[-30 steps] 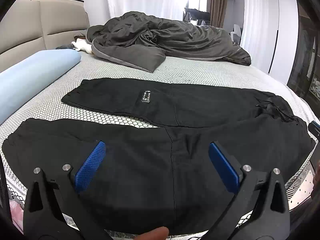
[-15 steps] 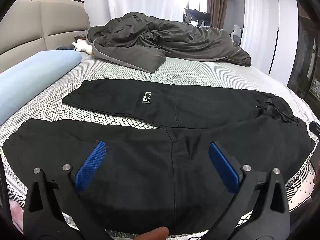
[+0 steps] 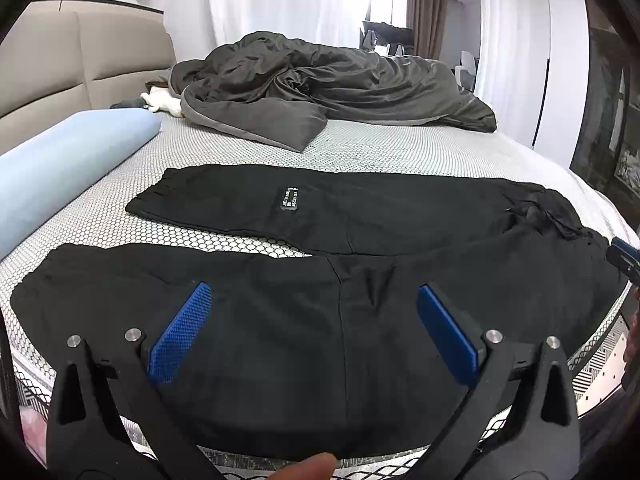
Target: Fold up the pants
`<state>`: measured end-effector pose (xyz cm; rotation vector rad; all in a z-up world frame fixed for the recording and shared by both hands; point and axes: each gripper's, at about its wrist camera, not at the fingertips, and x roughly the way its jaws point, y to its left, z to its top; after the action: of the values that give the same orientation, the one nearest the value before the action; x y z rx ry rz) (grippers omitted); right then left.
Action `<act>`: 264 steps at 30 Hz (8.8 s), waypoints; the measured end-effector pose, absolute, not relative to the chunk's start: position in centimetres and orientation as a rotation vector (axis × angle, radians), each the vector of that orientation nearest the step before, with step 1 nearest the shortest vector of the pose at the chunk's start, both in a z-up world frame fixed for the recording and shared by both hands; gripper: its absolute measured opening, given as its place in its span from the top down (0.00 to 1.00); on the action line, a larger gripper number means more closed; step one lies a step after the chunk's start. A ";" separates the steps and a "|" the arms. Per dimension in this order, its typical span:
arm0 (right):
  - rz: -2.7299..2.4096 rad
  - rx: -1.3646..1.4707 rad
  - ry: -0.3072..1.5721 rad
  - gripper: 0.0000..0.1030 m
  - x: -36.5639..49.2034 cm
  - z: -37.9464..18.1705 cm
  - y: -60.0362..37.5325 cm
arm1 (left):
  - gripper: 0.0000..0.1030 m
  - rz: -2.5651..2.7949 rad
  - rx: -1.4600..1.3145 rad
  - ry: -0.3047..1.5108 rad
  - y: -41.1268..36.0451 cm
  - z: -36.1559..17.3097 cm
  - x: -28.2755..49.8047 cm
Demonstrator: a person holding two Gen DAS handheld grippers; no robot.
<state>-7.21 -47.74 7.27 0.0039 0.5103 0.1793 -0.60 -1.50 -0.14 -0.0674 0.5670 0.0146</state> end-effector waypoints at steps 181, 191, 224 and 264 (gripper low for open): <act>-0.041 0.735 0.647 0.20 3.4 7.1 -59.8 | 0.87 0.144 -0.945 0.914 20.5 -3.3 13.7; -0.031 0.789 0.819 0.19 1.3 2.7 -60.8 | 0.99 0.155 -0.767 0.812 19.5 2.5 7.2; 0.000 0.518 0.651 0.51 -6.6 7.3 -55.3 | 0.66 0.255 -0.415 0.733 17.4 9.1 -15.4; 0.155 -0.333 0.914 0.15 5.6 1.8 -40.3 | 0.19 -0.221 0.041 0.919 -3.4 3.7 -5.1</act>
<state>5.65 -40.26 1.79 -0.3326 0.9135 0.1551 -5.08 -3.36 3.74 0.0407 0.9188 -0.2207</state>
